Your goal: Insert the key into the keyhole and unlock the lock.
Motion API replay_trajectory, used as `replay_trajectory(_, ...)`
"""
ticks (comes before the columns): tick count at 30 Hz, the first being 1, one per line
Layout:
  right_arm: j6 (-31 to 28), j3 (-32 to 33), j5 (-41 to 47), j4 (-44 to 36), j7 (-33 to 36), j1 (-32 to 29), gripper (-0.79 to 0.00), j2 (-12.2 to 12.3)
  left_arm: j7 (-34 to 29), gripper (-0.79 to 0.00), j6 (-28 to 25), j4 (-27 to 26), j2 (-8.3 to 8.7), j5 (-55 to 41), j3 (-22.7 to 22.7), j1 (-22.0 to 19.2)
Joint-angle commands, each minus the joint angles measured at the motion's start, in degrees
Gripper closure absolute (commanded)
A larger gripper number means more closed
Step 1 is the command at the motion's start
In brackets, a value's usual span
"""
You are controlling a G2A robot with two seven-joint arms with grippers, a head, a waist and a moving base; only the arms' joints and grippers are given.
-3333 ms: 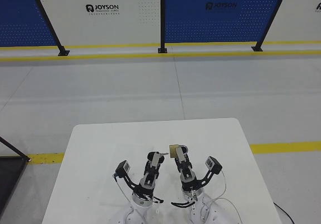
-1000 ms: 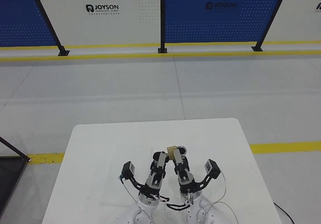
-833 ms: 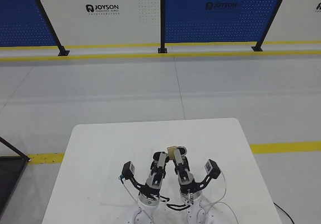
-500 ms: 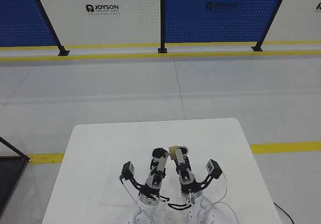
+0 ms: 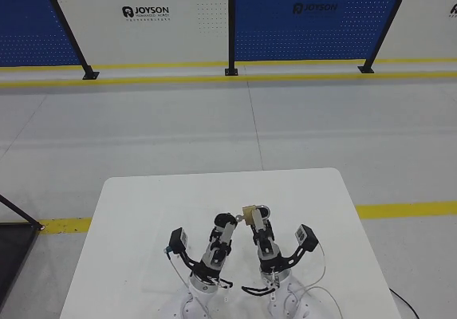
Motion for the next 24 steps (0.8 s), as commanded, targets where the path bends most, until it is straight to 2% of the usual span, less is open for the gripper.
replay_trajectory(1,0.01,0.39,-0.07,-0.17,1.03,-0.05,0.0,0.08,-1.28,-0.277,-0.75,-0.21,0.3,0.11,-0.74,0.28)
replay_trajectory(10,0.58,1.52,-0.17,-1.14,4.17,-0.71,0.0,0.26,-6.17,-0.209,-2.21,-1.82,1.06,-1.62,-2.56,1.34)
replay_trajectory(12,0.7,1.62,-0.16,-1.3,4.64,-0.81,0.0,0.26,-7.31,-0.172,-2.0,-2.11,1.13,-1.88,-2.58,1.45)
replay_trajectory(18,1.21,1.94,-0.68,-1.54,5.93,-1.01,0.0,0.27,-8.87,-0.185,-1.56,-2.78,1.23,-2.47,-2.75,1.59)
replay_trajectory(21,1.38,2.0,-0.76,-1.61,6.35,-1.08,0.0,0.24,-9.18,-0.157,-1.42,-2.99,1.25,-2.7,-2.81,1.64)
replay_trajectory(24,1.5,2.05,-0.67,-1.65,6.68,-1.14,0.0,0.2,-9.39,-0.163,-1.34,-3.16,1.27,-2.54,-2.91,1.59)
